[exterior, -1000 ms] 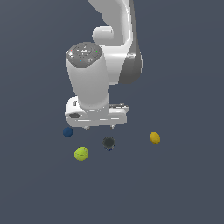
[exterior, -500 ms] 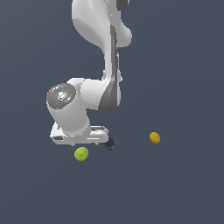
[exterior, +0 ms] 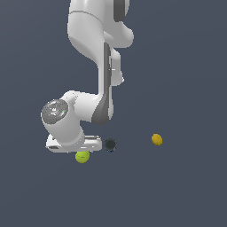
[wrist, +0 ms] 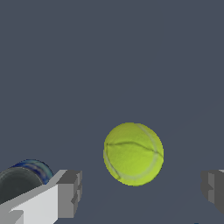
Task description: Pick up a designated object from a clutter of objects.
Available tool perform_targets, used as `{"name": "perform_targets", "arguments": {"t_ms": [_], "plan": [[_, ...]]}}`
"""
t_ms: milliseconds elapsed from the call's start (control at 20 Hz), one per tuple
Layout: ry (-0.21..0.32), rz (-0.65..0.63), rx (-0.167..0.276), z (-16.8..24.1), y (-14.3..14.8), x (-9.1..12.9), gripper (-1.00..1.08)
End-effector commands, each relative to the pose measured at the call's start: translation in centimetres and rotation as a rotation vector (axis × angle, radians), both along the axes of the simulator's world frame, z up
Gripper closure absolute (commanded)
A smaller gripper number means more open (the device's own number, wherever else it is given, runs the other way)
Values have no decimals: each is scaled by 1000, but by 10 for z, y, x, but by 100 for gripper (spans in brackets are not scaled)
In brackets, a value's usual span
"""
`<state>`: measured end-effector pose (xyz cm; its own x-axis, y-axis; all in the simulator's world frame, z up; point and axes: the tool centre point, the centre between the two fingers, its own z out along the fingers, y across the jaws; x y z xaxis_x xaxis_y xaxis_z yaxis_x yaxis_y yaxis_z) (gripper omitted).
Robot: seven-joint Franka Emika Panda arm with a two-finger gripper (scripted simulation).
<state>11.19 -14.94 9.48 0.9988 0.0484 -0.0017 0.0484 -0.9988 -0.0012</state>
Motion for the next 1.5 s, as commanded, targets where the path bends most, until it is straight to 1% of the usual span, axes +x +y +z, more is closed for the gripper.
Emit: {"name": "perform_targets", "arguments": {"t_ms": [0, 250, 700, 1000, 1050, 1450], "plan": [[-2, 1, -1, -3, -3, 1, -92], [0, 0, -1, -6, -2, 0, -92], [-1, 1, -1, -47, -2, 0, -92], [-1, 1, -1, -54, -3, 1, -92], [-1, 1, -1, -54, -3, 1, 108], [-1, 1, -1, -54, -3, 1, 108]]}}
